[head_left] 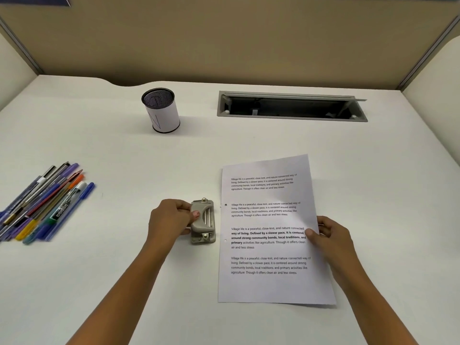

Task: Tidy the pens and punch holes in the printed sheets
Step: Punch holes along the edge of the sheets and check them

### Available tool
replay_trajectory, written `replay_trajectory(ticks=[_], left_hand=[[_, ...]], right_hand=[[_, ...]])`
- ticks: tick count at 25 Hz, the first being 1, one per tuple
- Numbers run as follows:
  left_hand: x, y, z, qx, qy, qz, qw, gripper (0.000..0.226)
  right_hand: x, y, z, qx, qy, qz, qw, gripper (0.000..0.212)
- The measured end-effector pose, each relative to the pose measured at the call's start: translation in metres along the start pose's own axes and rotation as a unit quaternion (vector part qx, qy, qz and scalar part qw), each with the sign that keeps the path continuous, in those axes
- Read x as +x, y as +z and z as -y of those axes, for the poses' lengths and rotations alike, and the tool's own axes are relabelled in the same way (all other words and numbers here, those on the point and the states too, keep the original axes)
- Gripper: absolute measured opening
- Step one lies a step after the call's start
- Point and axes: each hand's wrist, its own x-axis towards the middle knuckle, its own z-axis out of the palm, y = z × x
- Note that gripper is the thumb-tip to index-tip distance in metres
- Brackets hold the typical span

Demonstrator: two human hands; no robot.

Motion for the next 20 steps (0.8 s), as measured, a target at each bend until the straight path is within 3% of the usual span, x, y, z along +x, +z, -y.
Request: replay_trajectory(ticks=[3,6,9,16,20], left_hand=[[-0.005,0.004,0.002,0.03,0.026,-0.039,0.998,0.017],[-0.021,0.013,-0.003,0.055,0.126,-0.108,0.985,0.03],[-0.033,0.025,-0.013,0.002,0.209,-0.092,0.974,0.03],[-0.039,0.053,-0.027,-0.081,0.148,0.032,0.985,0.027],[-0.033,0.056,-0.034,-0.119,0.122,0.031,0.985,0.013]], right_hand=[[0.002,-0.012,0.0,0.023,0.002,-0.01,1.0,0.025],[0.003,-0.022,0.003,0.062,0.0,-0.015,0.998,0.026],[0.003,-0.028,0.005,0.081,-0.002,-0.008,0.997,0.029],[-0.003,-0.033,0.013,0.102,-0.031,0.015,0.994,0.026],[-0.006,-0.036,0.016,0.103,-0.05,0.015,0.993,0.027]])
